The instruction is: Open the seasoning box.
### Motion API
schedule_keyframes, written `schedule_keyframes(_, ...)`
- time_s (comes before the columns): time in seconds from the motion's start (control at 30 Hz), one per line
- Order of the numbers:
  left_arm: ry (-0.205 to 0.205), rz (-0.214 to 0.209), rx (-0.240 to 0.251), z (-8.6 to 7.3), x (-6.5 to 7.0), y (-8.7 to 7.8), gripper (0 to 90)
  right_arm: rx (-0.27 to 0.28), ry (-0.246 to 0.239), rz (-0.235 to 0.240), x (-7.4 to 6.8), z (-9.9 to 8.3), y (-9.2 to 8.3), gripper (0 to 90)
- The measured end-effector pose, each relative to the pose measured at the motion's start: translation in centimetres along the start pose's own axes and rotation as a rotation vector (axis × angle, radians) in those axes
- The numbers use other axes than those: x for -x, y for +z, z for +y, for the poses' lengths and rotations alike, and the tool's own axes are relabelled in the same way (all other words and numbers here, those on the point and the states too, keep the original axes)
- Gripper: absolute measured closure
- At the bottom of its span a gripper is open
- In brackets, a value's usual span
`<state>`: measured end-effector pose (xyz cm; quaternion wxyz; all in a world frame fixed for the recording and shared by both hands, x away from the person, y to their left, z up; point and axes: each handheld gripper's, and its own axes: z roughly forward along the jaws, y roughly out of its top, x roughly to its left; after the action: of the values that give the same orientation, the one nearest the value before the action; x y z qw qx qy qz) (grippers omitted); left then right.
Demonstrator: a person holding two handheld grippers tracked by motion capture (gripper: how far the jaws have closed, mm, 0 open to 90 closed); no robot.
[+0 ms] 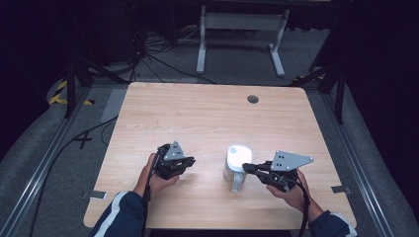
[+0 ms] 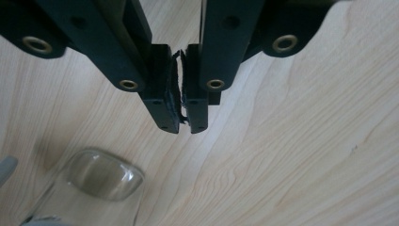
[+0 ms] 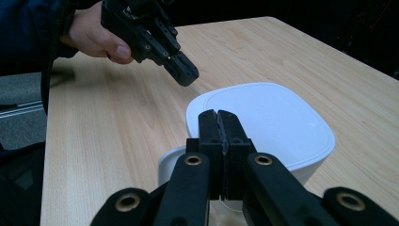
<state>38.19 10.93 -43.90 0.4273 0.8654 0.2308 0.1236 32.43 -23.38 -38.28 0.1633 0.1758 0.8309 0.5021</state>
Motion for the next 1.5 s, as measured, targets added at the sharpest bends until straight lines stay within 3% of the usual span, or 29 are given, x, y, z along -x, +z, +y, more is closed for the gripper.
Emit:
schedule_keyframes(0.03, 0.019, 0.005, 0.008, 0.4, 0.1, 0.1, 86.6, 0.000, 0.001, 0.000, 0.0, 0.0, 0.0, 89.7)
schedule_keyframes(0.13, 0.027, 0.003, 0.022, 1.3, 0.4, 0.3, 86.3, 0.003, 0.004, 0.007, 0.0, -0.1, -0.1, 89.7)
schedule_keyframes(0.27, 0.019, 0.000, 0.060, 2.3, 0.5, 0.6, 85.2, 0.002, 0.001, 0.007, 0.0, -0.1, -0.1, 89.7)
schedule_keyframes(0.47, 0.037, -0.013, 0.107, 4.6, 1.1, 1.6, 88.3, 0.002, 0.001, 0.013, -0.2, -0.2, -0.2, 89.7)
schedule_keyframes(0.67, 0.058, -0.022, 0.119, 5.9, 1.8, 2.6, 89.9, 0.001, -0.008, 0.010, -0.3, -0.2, -0.3, 89.7)
schedule_keyframes(0.93, 0.065, -0.031, 0.130, 6.6, 2.2, 3.5, 89.8, -0.002, -0.004, 0.015, -0.4, -0.3, -0.5, 89.7)
schedule_keyframes(1.5, 0.076, -0.034, 0.141, 7.6, 2.5, 3.9, 89.0, 0.007, -0.015, 0.015, -0.5, -0.4, -0.5, 89.8)
